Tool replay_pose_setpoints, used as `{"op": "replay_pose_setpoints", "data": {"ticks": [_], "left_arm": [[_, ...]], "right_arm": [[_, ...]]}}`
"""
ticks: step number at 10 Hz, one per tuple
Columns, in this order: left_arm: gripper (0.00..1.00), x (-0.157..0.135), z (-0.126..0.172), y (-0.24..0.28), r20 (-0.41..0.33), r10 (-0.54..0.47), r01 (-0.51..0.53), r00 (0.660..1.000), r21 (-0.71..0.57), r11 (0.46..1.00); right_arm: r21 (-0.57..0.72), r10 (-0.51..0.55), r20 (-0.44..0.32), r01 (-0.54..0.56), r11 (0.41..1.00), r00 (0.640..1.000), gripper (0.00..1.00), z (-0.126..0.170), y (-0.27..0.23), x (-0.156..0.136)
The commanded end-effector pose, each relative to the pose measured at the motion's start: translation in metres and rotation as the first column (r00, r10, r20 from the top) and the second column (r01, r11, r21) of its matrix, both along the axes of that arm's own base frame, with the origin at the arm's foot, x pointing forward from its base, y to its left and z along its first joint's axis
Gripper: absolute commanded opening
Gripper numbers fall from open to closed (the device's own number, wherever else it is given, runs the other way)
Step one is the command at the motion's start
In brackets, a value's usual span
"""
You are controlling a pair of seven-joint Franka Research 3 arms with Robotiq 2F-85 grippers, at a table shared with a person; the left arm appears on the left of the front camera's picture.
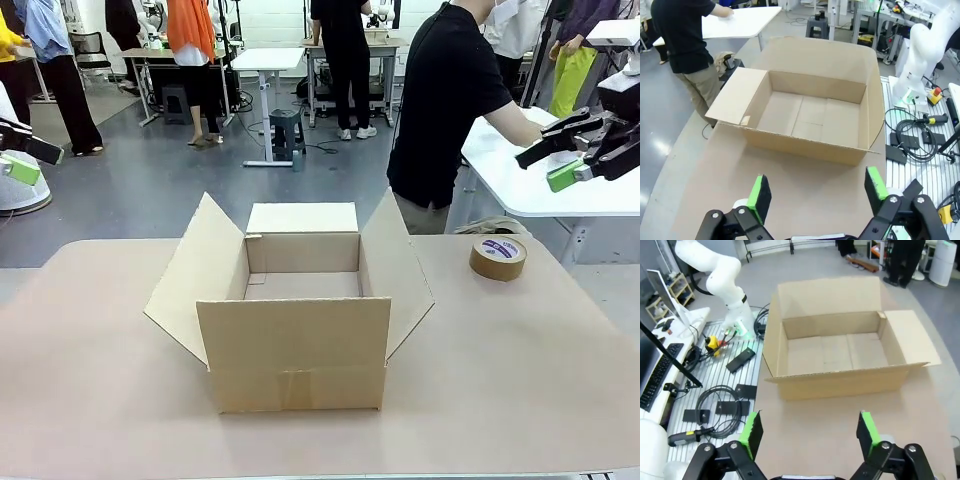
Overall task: Wrap the clocks to prevent damage.
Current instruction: Open the side flaps of the Package Box.
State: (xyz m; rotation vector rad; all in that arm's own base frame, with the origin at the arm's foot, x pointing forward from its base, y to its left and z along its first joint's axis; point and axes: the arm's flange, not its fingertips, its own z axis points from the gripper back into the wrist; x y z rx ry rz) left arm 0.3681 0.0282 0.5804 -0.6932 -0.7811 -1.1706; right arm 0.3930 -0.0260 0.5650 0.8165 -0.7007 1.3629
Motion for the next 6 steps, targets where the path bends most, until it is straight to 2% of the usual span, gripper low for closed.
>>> {"op": "replay_pose_setpoints", "data": {"ticks": [1, 2, 3, 4, 5, 6], "left_arm": [[0.40, 0.003, -0.001, 0.004, 0.034, 0.003, -0.003, 0.999, 0.021, 1.000], [0.00, 0.003, -0.002, 0.008, 0.034, 0.000, 0.000, 0.999, 0.025, 1.000], [0.00, 0.002, -0.004, 0.013, 0.034, -0.004, 0.003, 0.999, 0.028, 1.000], [0.00, 0.004, -0.003, 0.014, 0.034, -0.005, 0.004, 0.999, 0.033, 0.999], [0.15, 0.003, -0.004, 0.015, 0.041, -0.006, 0.005, 0.999, 0.040, 0.999], [0.05, 0.000, -0.004, 0.015, 0.051, -0.009, 0.006, 0.999, 0.048, 0.999]], "right_arm": [[0.004, 0.009, 0.031, -0.009, 1.000, 0.999, 0.40, -0.002, -0.002, -0.006], [0.003, 0.005, 0.033, -0.005, 1.000, 0.999, 0.12, -0.002, -0.003, -0.007], [0.007, 0.002, 0.028, -0.002, 1.000, 1.000, 0.00, -0.001, -0.004, -0.007], [0.005, 0.002, 0.027, -0.002, 1.000, 1.000, 0.00, -0.001, -0.004, -0.007], [0.002, 0.003, 0.023, -0.003, 1.000, 1.000, 0.12, -0.001, -0.004, -0.007], [-0.002, 0.008, 0.023, -0.008, 1.000, 1.000, 0.02, -0.001, -0.004, -0.007]]}}
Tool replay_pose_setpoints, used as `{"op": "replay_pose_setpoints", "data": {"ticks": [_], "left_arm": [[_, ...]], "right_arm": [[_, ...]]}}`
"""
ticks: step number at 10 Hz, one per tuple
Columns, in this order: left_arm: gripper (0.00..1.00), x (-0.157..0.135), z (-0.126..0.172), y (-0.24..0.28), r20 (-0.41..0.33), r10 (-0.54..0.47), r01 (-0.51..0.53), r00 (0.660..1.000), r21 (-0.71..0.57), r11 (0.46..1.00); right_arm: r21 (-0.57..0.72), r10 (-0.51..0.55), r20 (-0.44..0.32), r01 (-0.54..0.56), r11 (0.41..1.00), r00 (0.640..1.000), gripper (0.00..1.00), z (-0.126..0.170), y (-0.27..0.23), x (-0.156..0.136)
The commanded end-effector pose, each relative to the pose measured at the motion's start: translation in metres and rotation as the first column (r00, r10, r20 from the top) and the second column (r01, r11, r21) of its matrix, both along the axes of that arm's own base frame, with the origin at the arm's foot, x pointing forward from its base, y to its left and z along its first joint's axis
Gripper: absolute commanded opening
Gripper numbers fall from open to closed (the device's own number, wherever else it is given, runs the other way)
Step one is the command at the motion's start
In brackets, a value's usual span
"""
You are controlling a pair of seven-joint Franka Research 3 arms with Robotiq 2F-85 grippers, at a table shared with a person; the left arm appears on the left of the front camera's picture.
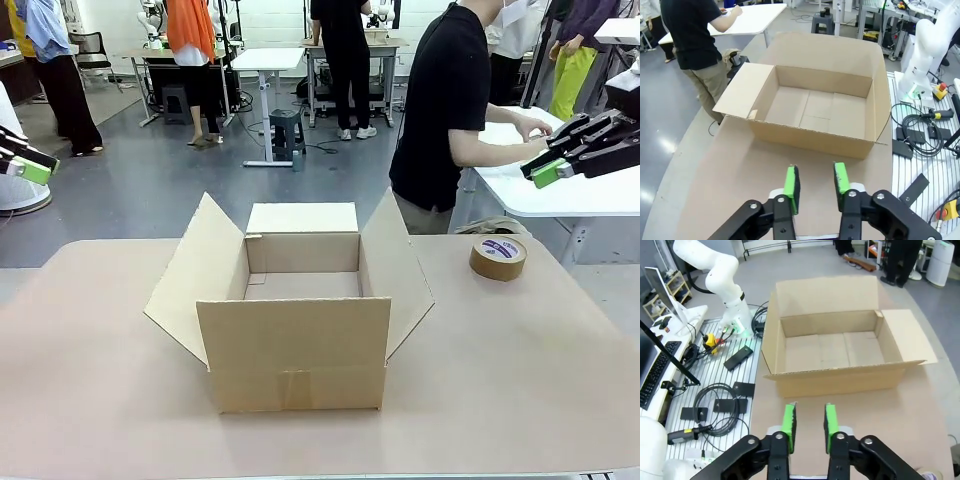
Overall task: Wrap the clocks to prevent damage.
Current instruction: Open the side flaps of the Package Box.
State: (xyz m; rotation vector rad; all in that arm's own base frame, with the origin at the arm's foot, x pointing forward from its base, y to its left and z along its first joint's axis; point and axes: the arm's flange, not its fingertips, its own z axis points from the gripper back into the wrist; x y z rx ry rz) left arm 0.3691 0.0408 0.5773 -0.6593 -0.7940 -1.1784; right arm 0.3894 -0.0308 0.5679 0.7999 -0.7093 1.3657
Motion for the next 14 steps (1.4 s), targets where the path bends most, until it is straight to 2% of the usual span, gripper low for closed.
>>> {"op": "replay_pose_setpoints", "data": {"ticks": [1, 7, 8, 9, 10, 13, 14], "left_arm": [[0.00, 0.000, 0.000, 0.004, 0.029, -0.020, 0.019, 0.999, 0.038, 0.999], [0.00, -0.003, 0.000, 0.007, 0.053, -0.004, 0.001, 0.999, 0.061, 0.998], [0.00, -0.004, 0.001, 0.006, 0.059, 0.033, -0.038, 0.998, 0.089, 0.995], [0.00, -0.006, 0.003, 0.003, 0.061, 0.057, -0.064, 0.997, 0.132, 0.989], [0.00, -0.001, 0.003, 0.007, 0.036, 0.006, -0.007, 0.999, 0.035, 0.999], [0.00, -0.001, 0.003, 0.007, 0.036, 0.006, -0.007, 0.999, 0.035, 0.999], [0.00, -0.001, 0.003, 0.007, 0.040, 0.014, -0.017, 0.999, 0.057, 0.998]], "right_arm": [[0.002, 0.016, 0.009, -0.016, 1.000, 1.000, 0.00, -0.004, 0.001, -0.003], [-0.028, 0.006, 0.008, -0.006, 1.000, 1.000, 0.00, -0.004, 0.002, -0.005], [-0.050, 0.003, 0.014, -0.002, 0.999, 1.000, 0.00, -0.005, 0.004, -0.006], [-0.009, 0.004, -0.003, -0.004, 1.000, 1.000, 0.00, 0.000, 0.001, -0.001], [-0.009, 0.004, -0.003, -0.004, 1.000, 1.000, 0.00, 0.000, 0.001, -0.001], [-0.013, 0.004, -0.002, -0.004, 1.000, 1.000, 0.01, 0.000, 0.001, -0.001], [-0.031, -0.158, -0.091, 0.155, 0.987, 0.983, 0.01, 0.013, 0.022, 0.000]]}}
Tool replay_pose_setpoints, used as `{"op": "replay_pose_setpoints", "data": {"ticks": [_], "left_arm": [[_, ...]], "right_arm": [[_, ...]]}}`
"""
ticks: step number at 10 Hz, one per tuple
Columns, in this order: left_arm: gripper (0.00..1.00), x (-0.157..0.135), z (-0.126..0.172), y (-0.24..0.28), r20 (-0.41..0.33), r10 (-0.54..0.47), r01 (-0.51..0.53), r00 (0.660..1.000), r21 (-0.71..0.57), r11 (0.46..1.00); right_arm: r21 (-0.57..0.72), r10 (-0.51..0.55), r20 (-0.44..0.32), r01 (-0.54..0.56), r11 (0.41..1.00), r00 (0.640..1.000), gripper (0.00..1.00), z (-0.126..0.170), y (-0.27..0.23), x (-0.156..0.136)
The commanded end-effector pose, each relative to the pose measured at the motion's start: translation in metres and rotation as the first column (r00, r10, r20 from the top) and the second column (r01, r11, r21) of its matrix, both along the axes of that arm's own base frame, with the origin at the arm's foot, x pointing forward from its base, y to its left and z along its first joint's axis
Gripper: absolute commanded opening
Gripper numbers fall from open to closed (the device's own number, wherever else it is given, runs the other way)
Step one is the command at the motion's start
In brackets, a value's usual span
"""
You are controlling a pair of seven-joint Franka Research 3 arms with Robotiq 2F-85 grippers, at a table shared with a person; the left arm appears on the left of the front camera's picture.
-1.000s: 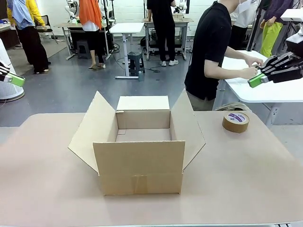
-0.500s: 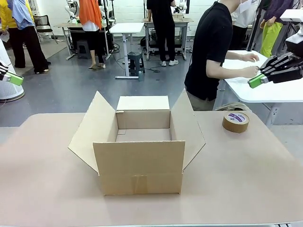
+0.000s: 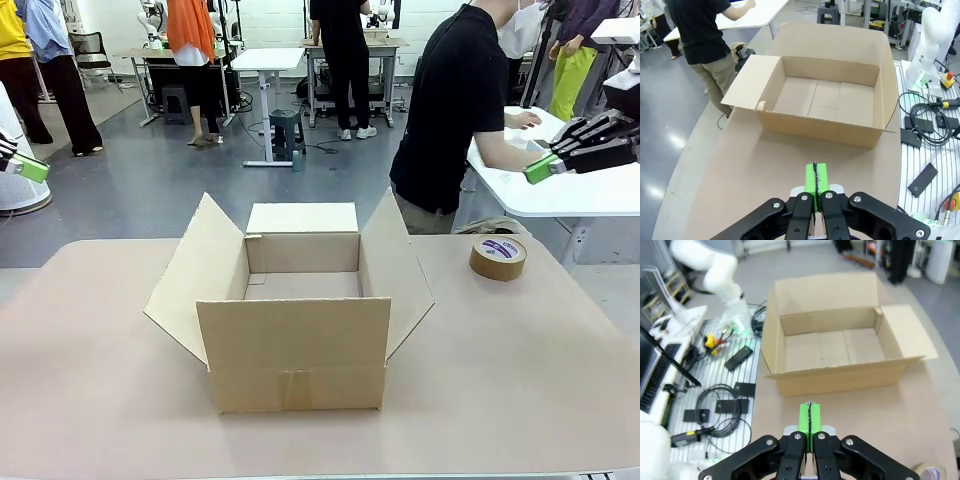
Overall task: Wrap the clocks to prevent damage.
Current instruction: Open the side flaps of the Package Box.
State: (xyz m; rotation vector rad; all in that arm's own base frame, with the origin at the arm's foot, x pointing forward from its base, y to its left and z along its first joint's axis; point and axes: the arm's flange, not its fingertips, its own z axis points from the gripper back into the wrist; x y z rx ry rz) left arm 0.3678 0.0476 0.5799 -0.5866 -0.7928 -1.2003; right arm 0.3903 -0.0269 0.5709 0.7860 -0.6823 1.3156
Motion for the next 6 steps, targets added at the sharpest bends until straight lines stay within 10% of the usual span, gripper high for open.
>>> {"op": "replay_pose_setpoints", "data": {"ticks": [1, 6], "left_arm": [[0.00, 0.001, 0.009, -0.017, -0.033, 0.073, -0.070, 0.997, 0.074, 0.995], [0.00, -0.002, 0.083, -0.124, -0.364, 0.289, -0.081, 0.885, 0.493, 0.866]], "right_arm": [[-0.071, -0.262, -0.124, 0.255, 0.964, 0.957, 0.01, 0.020, 0.047, 0.001], [-0.381, -0.567, -0.369, 0.436, 0.815, 0.737, 0.01, 0.078, 0.197, 0.010]]}}
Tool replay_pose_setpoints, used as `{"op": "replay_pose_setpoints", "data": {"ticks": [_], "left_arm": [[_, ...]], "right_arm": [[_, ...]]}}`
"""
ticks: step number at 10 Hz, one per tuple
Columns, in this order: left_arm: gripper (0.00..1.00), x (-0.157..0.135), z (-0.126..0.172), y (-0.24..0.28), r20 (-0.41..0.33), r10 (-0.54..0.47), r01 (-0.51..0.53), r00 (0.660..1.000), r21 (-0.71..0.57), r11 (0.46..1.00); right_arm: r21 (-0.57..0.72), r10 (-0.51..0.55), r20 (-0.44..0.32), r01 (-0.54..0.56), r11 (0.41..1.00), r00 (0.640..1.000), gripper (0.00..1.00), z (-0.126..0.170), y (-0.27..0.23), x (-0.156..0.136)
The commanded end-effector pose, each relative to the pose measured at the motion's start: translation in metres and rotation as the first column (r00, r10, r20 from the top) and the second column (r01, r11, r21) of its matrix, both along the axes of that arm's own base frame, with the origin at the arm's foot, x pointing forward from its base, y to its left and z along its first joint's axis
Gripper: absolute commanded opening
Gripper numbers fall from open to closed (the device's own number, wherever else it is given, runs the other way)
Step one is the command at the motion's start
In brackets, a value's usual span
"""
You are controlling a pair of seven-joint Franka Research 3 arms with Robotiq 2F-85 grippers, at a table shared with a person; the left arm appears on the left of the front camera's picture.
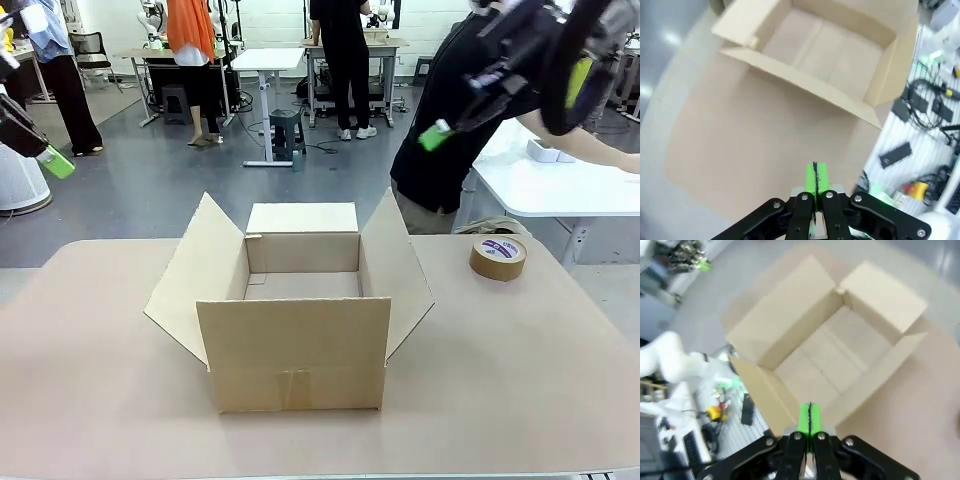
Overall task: Wrap the clocks to prevent damage.
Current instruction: Open the side flaps of the Package Box.
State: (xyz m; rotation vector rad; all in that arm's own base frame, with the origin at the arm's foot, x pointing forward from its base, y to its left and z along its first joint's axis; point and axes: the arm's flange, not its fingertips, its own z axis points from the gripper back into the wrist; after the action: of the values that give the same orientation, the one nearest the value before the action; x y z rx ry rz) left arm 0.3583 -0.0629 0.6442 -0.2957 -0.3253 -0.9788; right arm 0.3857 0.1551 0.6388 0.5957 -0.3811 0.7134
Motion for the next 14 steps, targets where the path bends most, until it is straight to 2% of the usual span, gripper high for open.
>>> {"op": "replay_pose_setpoints", "data": {"ticks": [1, 2, 4, 6, 7, 8, 9, 11, 12, 13, 14], "left_arm": [[0.00, 0.011, 0.024, -0.038, -0.208, 0.038, -0.019, 0.977, 0.093, 0.995], [0.00, 0.014, 0.023, -0.061, -0.244, 0.087, -0.051, 0.966, 0.150, 0.987], [0.00, 0.024, 0.007, -0.103, -0.250, 0.172, -0.112, 0.953, 0.238, 0.965], [0.00, 0.033, -0.011, -0.133, -0.171, 0.273, -0.215, 0.947, 0.297, 0.930], [0.00, 0.036, -0.021, -0.145, -0.080, 0.325, -0.281, 0.942, 0.339, 0.898], [0.00, 0.039, -0.030, -0.151, -0.056, 0.336, -0.294, 0.940, 0.362, 0.885], [0.00, 0.042, -0.042, -0.160, 0.003, 0.357, -0.329, 0.934, 0.397, 0.857], [0.00, 0.049, -0.054, -0.174, 0.081, 0.374, -0.372, 0.924, 0.417, 0.829], [0.00, 0.049, -0.055, -0.177, 0.078, 0.359, -0.360, 0.930, 0.398, 0.844], [0.00, 0.049, -0.047, -0.166, 0.030, 0.337, -0.321, 0.941, 0.397, 0.860], [0.00, 0.049, -0.047, -0.166, 0.030, 0.337, -0.321, 0.941, 0.397, 0.860]], "right_arm": [[-0.086, -0.068, -0.177, 0.054, 0.995, 0.982, 0.01, 0.010, 0.046, 0.019], [-0.183, -0.121, -0.248, 0.077, 0.980, 0.961, 0.01, 0.006, 0.074, 0.025], [-0.384, -0.236, -0.240, 0.131, 0.914, 0.942, 0.01, -0.005, 0.113, 0.035], [-0.507, -0.305, -0.207, 0.165, 0.846, 0.929, 0.01, -0.027, 0.135, 0.041], [-0.563, -0.335, -0.188, 0.178, 0.807, 0.923, 0.01, -0.044, 0.140, 0.043], [-0.590, -0.362, -0.174, 0.197, 0.783, 0.916, 0.01, -0.060, 0.145, 0.046], [-0.609, -0.372, -0.179, 0.195, 0.769, 0.911, 0.01, -0.073, 0.147, 0.047], [-0.626, -0.387, -0.179, 0.198, 0.754, 0.905, 0.01, -0.083, 0.140, 0.047], [-0.614, -0.371, -0.183, 0.188, 0.767, 0.911, 0.01, -0.083, 0.135, 0.046], [-0.609, -0.360, -0.190, 0.178, 0.773, 0.913, 0.01, -0.087, 0.142, 0.049], [-0.609, -0.360, -0.190, 0.178, 0.773, 0.913, 0.01, -0.087, 0.142, 0.049]]}}
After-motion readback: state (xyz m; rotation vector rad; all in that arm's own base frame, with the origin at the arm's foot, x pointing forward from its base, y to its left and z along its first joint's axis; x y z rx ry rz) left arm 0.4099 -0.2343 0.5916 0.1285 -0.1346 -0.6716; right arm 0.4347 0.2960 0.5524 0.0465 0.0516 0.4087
